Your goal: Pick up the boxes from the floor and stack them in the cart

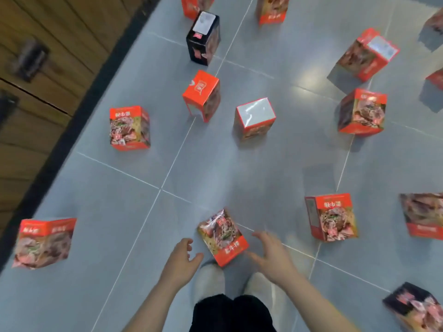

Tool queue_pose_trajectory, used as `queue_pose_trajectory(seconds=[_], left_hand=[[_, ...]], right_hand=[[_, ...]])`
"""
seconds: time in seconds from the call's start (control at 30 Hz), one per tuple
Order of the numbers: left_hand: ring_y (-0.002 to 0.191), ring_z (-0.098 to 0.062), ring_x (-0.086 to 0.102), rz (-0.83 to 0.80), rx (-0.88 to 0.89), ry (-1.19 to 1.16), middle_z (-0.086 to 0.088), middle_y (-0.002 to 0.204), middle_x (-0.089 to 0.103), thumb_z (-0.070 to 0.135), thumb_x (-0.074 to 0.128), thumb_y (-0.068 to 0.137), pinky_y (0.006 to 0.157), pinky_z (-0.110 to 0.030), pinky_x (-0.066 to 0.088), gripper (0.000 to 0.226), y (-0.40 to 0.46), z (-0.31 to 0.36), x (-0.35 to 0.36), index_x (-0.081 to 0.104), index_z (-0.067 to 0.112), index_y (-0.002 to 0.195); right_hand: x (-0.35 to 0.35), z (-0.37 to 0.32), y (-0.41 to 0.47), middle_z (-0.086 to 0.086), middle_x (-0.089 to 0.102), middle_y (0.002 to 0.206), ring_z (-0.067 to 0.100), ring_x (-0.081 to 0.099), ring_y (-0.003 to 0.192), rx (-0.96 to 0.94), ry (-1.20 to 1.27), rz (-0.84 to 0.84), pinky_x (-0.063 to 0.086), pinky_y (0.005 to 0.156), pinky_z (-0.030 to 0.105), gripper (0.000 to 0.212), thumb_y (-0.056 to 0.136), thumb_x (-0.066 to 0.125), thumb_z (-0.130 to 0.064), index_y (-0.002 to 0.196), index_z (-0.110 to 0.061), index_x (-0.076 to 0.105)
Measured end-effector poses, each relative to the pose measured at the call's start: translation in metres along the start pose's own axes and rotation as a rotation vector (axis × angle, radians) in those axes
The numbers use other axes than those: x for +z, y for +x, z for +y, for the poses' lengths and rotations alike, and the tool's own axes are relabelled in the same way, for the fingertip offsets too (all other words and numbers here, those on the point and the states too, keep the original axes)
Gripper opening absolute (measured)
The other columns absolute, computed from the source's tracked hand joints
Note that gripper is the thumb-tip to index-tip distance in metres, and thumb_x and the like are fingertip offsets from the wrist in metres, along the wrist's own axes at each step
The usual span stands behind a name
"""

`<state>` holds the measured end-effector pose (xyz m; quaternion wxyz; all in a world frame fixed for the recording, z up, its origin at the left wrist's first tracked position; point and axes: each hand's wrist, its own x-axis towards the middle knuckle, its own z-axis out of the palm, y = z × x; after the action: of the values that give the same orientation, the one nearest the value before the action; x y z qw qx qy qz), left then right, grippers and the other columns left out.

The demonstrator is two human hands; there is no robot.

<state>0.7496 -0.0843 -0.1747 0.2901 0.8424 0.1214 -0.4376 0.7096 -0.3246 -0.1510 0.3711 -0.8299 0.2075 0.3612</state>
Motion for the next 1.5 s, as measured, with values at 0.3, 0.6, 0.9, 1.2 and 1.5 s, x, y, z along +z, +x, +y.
queue_pose_trajectory(seconds=[0.3, 0.6, 0.9, 1.2, 1.5], left_hand=[[0.092, 0.001, 0.058, -0.076, -0.091, -0.459, 0.006, 0.115, 0.059, 0.018, 0.069, 0.085, 0.064, -0.010, 0.047, 0.052, 0.101, -0.017, 0.059, 0.037, 0.025, 0.125], [0.091, -0.002, 0.064, -0.063, -0.024, -0.767, 0.002, 0.114, 0.058, 0.004, 0.076, 0.076, 0.069, -0.018, 0.054, 0.085, 0.041, 0.040, 0.009, 0.021, 0.034, 0.134], [0.111, -0.006, 0.050, 0.072, 0.018, -0.571, 0.008, 0.115, 0.053, 0.037, 0.091, 0.043, 0.092, -0.034, 0.049, 0.096, -0.096, 0.073, -0.110, 0.042, 0.035, 0.125], [0.117, 0.002, 0.042, 0.201, 0.243, -0.514, 0.021, 0.122, 0.042, 0.043, 0.088, 0.042, 0.094, -0.027, 0.042, 0.100, -0.166, 0.055, -0.168, 0.033, 0.054, 0.125], [0.116, -0.003, 0.046, 0.336, 0.091, -0.640, 0.019, 0.128, 0.044, 0.065, 0.085, 0.032, 0.087, -0.018, 0.038, 0.111, -0.170, -0.081, -0.229, 0.038, 0.038, 0.129]], right_hand=[[0.068, 0.005, 0.133, 0.007, 0.049, 0.140, 0.023, 0.047, 0.127, -0.022, 0.059, -0.095, 0.037, 0.099, 0.027, 0.066, 0.090, 0.060, -0.040, 0.145, -0.017, 0.031], [0.019, -0.041, 0.054, -0.024, 0.061, 0.101, 0.006, 0.064, 0.096, -0.079, 0.303, 0.078, 0.052, 0.082, 0.032, 0.047, 0.087, 0.066, -0.025, 0.126, -0.033, 0.041], [-0.080, -0.161, -0.047, -0.002, 0.041, 0.135, 0.016, 0.048, 0.121, -0.276, 0.047, -0.138, 0.043, 0.100, 0.029, 0.079, 0.075, 0.076, -0.020, 0.139, -0.024, 0.029], [-0.093, -0.272, -0.089, -0.006, 0.041, 0.132, 0.014, 0.041, 0.119, -0.623, -0.514, -0.296, 0.037, 0.101, 0.028, 0.105, 0.051, 0.068, -0.056, 0.142, -0.024, 0.028], [-0.001, -0.320, -0.082, -0.012, 0.043, 0.113, 0.015, 0.046, 0.105, -0.459, -0.492, -0.086, 0.043, 0.083, 0.028, 0.085, 0.054, 0.074, -0.046, 0.128, -0.026, 0.038]])
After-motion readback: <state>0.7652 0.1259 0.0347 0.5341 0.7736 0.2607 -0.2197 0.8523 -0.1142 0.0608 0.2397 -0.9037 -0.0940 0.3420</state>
